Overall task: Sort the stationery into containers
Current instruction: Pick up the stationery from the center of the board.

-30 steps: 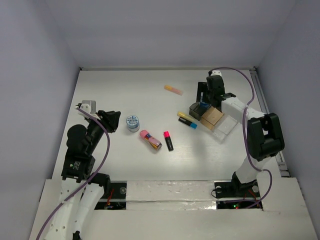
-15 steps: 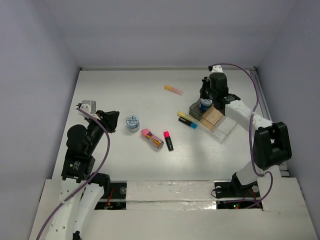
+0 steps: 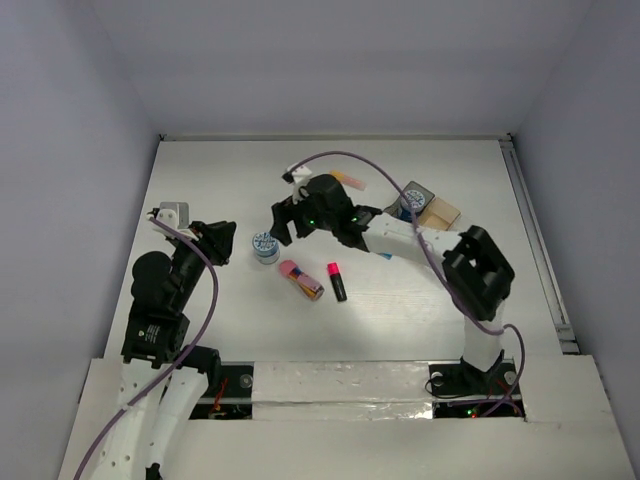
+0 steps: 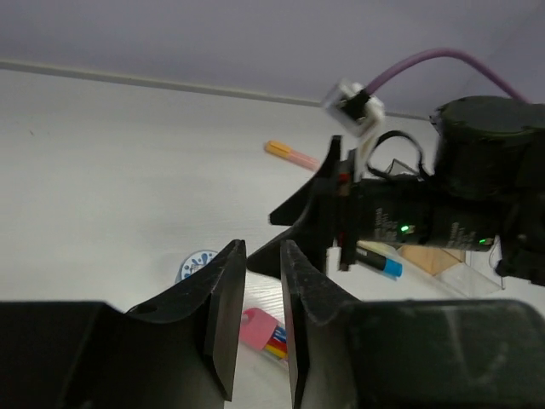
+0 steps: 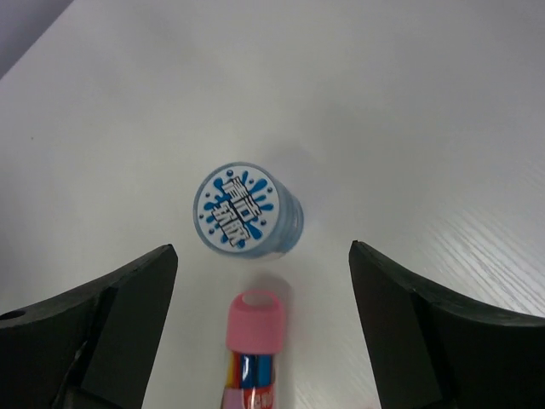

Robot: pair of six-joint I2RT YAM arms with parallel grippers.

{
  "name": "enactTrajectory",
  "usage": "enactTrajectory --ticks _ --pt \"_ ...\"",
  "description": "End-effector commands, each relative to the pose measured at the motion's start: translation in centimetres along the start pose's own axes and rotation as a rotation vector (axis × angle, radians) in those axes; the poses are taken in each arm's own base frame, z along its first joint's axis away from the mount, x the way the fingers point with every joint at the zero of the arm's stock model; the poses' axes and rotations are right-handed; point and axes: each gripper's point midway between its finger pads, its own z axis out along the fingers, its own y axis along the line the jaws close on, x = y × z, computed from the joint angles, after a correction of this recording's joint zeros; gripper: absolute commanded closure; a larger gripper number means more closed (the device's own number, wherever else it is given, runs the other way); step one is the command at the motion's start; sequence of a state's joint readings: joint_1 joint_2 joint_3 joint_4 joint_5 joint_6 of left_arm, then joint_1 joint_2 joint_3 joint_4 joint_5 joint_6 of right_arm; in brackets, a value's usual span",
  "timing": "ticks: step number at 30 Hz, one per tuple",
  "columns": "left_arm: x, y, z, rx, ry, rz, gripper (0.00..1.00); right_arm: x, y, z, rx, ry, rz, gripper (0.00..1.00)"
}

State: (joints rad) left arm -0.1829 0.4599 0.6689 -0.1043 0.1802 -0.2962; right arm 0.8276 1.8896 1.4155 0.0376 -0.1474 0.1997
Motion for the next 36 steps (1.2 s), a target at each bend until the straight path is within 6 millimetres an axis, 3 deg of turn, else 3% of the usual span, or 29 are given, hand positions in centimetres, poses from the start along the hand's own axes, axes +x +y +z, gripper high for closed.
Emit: enactTrajectory --ticks 1,4,5,8,9,10,15,18,23,25,27,28,29,30,31,32,33,34,36 --pt "-2.7 -1.0 -0.6 0.026 -0.082 0.018 0.79 0.4 2.5 2.1 -0.043 0.052 -0.081 0.09" --pt "-2.8 -0.8 -0.4 0.015 -0.078 0.017 0.78 2.5 2.4 4.2 -0.013 0.122 -0.094 0.08" --pt "-2.6 -0.9 -0.3 0.021 -0.073 0.015 0.78 2.0 2.5 4.6 -0.010 0.127 -0.087 0.08" --pt "-2.7 -1.1 -0.6 0.031 -0.081 0.018 0.77 4.4 1.7 6.5 0.030 0.200 -0.099 0.08" --pt "-2.8 -1.0 -0.7 0.024 -0.085 0.020 0.77 3.6 1.8 6.9 0.032 0.187 -0.103 0.08" --pt "-2.8 -0.8 -0.5 0.014 -0.080 0.019 0.77 4.8 2.2 7.7 0.026 0.215 -0.109 0.08" --pt "-2.7 -1.1 -0.7 0.029 -0.081 0.018 0.77 4.7 3.0 9.2 0.044 0.178 -0.136 0.12" --pt "-2.7 -0.9 -0.3 0.022 -0.076 0.016 0.77 4.3 2.1 9.7 0.118 0.140 -0.141 0.19" --pt "-2.2 -1.5 -0.2 0.055 -0.062 0.013 0.77 1.4 1.4 9.2 0.218 0.059 -0.139 0.55" --pt "-1.8 -1.4 0.2 0.058 -0.041 0.011 0.77 -1.7 1.7 7.7 0.238 -0.020 -0.130 0.60" --pt "-1.5 -1.4 0.3 0.060 -0.029 0.009 0.77 -3.4 1.6 6.4 0.258 -0.083 -0.131 0.60" --pt "-1.7 -1.4 0.1 0.058 -0.036 0.012 0.77 -6.1 1.9 4.3 0.274 -0.148 -0.132 0.60" --pt "-1.7 -1.3 0.1 0.052 -0.038 0.013 0.77 -7.1 1.9 3.3 0.284 -0.178 -0.140 0.59" --pt "-1.8 -1.3 0.1 0.049 -0.041 0.013 0.77 -6.8 0.1 2.3 0.323 -0.163 -0.159 0.59" --pt "-1.6 -1.2 0.3 0.045 -0.031 0.012 0.77 -8.8 -0.6 0.0 0.357 -0.203 -0.156 0.58" --pt "-1.5 -1.3 0.4 0.051 -0.026 0.011 0.77 -9.1 -1.7 -1.1 0.382 -0.205 -0.156 0.58" --pt "-1.3 -1.3 0.4 0.057 -0.020 0.011 0.77 -7.5 -3.5 -1.9 0.418 -0.170 -0.155 0.58" --pt "-1.2 -1.4 0.3 0.064 -0.016 0.011 0.77 -9.0 -5.7 -4.6 0.464 -0.206 -0.127 0.58" --pt "-1.3 -1.4 0.2 0.062 -0.023 0.012 0.77 -8.3 -8.5 -7.1 0.522 -0.206 -0.067 0.58"
